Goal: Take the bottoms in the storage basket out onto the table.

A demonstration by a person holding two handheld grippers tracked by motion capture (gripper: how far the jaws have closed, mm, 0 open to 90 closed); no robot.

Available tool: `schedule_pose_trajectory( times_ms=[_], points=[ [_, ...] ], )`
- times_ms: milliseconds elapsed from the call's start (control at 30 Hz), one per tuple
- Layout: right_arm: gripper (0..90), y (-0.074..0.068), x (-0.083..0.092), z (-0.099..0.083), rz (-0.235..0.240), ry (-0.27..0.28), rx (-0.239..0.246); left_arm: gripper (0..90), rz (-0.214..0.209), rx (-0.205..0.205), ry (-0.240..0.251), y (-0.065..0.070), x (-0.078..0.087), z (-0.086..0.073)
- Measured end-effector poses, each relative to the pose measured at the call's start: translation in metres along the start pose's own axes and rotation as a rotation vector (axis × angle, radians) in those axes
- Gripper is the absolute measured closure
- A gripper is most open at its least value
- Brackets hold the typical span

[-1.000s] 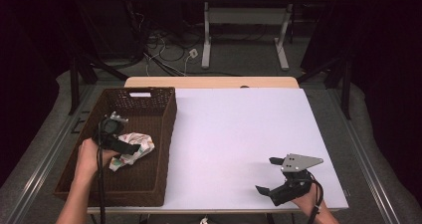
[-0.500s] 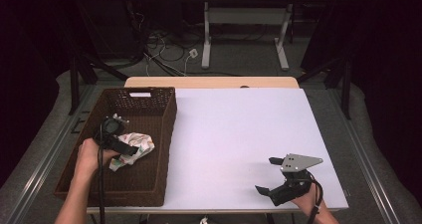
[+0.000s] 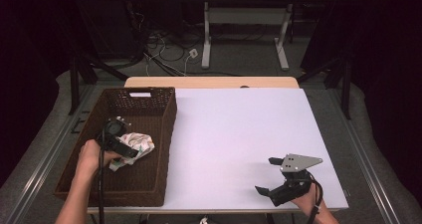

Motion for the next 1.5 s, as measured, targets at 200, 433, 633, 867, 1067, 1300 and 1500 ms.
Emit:
schedule_pose_trajectory(
  times_ms=[200, 433, 633, 867, 1067, 1300, 1500],
  points=[
    [0.0, 0.000, 0.000, 0.000, 0.004, -0.002, 0.001, 4.5, 0.010, 0.011, -0.035, -0.001, -0.004, -0.003],
    [0.0, 0.000, -0.001, 0.000, 0.003, 0.003, 0.001, 15.0, -0.013, 0.016, -0.079, 0.001, -0.012, -0.005],
    [0.0, 0.000, -0.001, 0.000, 0.002, -0.003, 0.001, 21.8, -0.022, 0.014, -0.111, 0.004, -0.016, -0.006],
    [0.0, -0.001, -0.001, 0.000, 0.003, -0.009, 0.001, 42.8, -0.039, -0.011, -0.133, 0.009, -0.021, -0.008],
    [0.0, -0.001, -0.001, -0.001, 0.004, -0.010, 0.003, 64.9, -0.068, -0.058, -0.125, 0.015, -0.021, -0.008],
    [0.0, -0.001, -0.001, 0.000, 0.004, -0.004, 0.004, 72.9, -0.079, -0.087, -0.116, 0.018, -0.016, -0.009],
    [0.0, -0.001, 0.000, -0.001, 0.005, -0.008, 0.006, 73.7, -0.075, -0.100, -0.069, 0.018, -0.007, -0.007]
  ],
)
Point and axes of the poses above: each handheld gripper's, and its own axes: x roughly backward along the jaws, z roughly out of its top, y roughly to its right, the point moved 8 cm from there along -x, roughly forward along the jaws, and after that the axes turned 13 degrees about -y, right-handed, at the moved point
